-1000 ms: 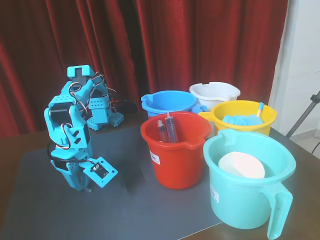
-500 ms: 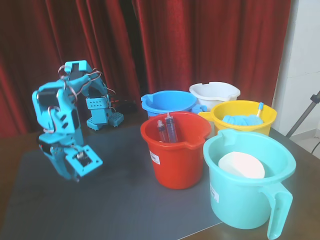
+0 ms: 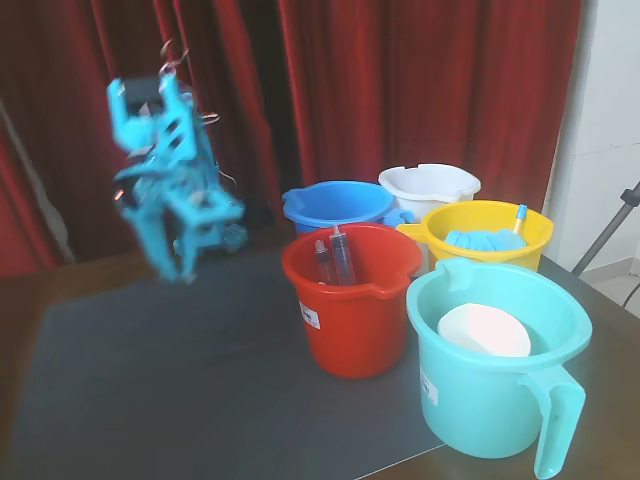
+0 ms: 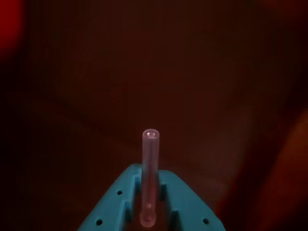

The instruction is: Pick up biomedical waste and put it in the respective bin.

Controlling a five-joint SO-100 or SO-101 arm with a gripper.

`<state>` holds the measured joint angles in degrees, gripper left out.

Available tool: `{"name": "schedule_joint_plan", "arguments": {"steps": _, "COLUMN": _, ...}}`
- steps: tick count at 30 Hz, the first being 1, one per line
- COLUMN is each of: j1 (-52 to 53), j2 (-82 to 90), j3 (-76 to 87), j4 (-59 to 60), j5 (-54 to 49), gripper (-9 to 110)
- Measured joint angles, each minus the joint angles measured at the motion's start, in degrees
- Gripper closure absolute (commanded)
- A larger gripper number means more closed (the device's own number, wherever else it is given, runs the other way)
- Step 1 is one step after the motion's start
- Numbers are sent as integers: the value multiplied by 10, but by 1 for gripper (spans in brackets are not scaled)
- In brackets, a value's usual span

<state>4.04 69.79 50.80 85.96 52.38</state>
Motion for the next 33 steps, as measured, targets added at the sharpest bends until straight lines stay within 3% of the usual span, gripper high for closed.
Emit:
{"name": "schedule_joint_plan", "arguments": {"steps": 19, "j1": -383, "j2": 43, "j3": -272, "j4": 55, "j5": 322, "gripper": 102}}
{"name": "schedule_joint_plan", "arguments": {"steps": 26, "j1": -527, "j2": 38, "j3": -274, "j4": -57, "j5": 378, "gripper": 102}}
{"name": "schedule_joint_plan", "arguments": {"steps": 33, "j1": -558, "j2": -72, "j3": -274, "j4": -134, "j5": 378, "gripper": 102}}
